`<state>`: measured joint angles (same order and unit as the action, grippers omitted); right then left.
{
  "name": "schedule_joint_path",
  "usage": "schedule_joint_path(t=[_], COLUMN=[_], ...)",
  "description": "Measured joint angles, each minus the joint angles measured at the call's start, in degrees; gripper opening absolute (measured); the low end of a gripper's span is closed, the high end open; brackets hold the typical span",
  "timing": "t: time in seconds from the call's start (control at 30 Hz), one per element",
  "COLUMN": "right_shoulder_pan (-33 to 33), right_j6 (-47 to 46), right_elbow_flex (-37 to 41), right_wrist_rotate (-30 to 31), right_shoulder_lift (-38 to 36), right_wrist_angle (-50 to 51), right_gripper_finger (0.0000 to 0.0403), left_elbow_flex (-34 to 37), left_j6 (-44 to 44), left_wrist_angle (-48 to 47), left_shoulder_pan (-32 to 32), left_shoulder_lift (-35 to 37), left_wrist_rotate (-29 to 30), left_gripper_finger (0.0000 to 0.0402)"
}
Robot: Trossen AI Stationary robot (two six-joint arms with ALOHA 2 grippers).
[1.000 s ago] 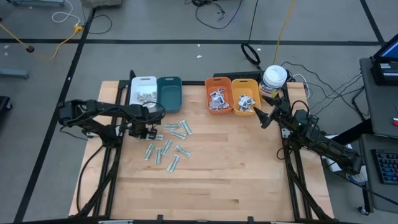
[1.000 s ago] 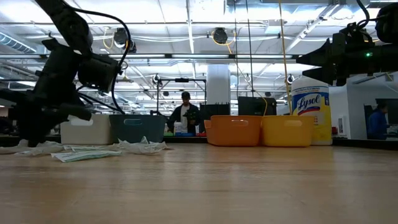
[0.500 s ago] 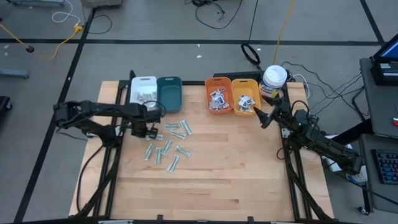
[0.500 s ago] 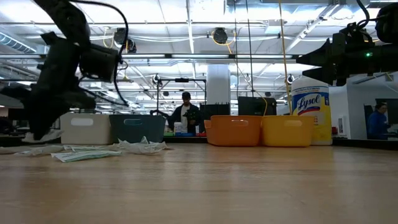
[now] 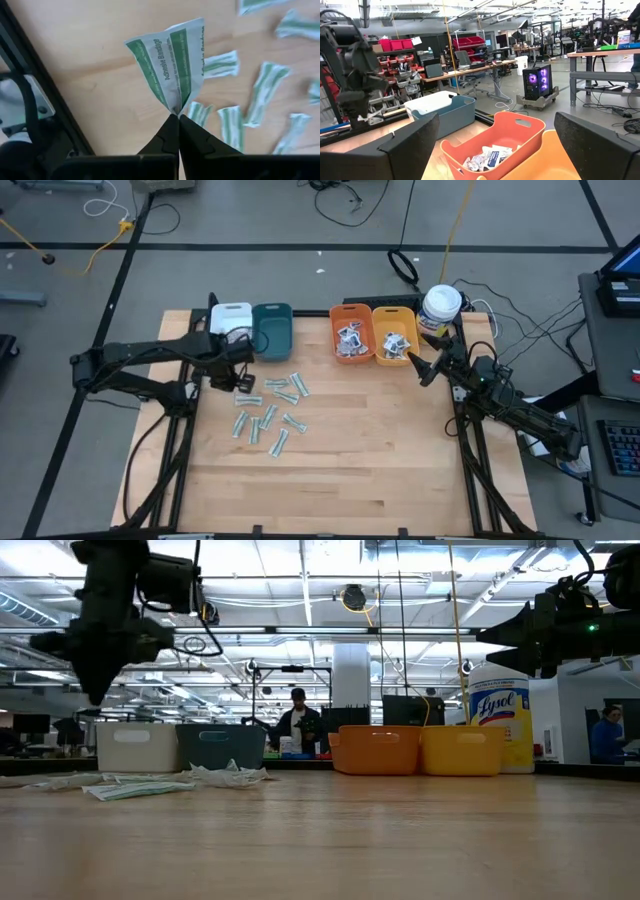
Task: Pick & Place First Aid Supplies
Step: Put the bandage pack into the blue bin
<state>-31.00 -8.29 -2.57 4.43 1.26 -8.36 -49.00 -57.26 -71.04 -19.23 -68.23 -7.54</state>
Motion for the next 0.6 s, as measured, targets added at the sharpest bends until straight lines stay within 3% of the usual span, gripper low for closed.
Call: schedule_joint_path(t=[0.17, 0.6], right_shoulder_pan=[0.0, 0.0], right_j6=[0.0, 0.0], right_elbow_flex=[0.0, 0.0], right_wrist_rotate=[0.0, 0.0], right_shoulder_lift=[0.0, 0.0], right_wrist_angle=[0.0, 0.0], right_gripper_finger=[0.0392, 0.0392], left_elbow_flex=[-5.8, -28.5], left_j6=[4.6, 20.7], left_wrist_angle=[-0.5, -2.4], left_shoulder_pan=[-4.6, -21.9], left_shoulder_lift=[-3.5, -22.6], left_wrist_rotate=[0.5, 1.3], left_gripper_finger=[0.0001, 0.0002])
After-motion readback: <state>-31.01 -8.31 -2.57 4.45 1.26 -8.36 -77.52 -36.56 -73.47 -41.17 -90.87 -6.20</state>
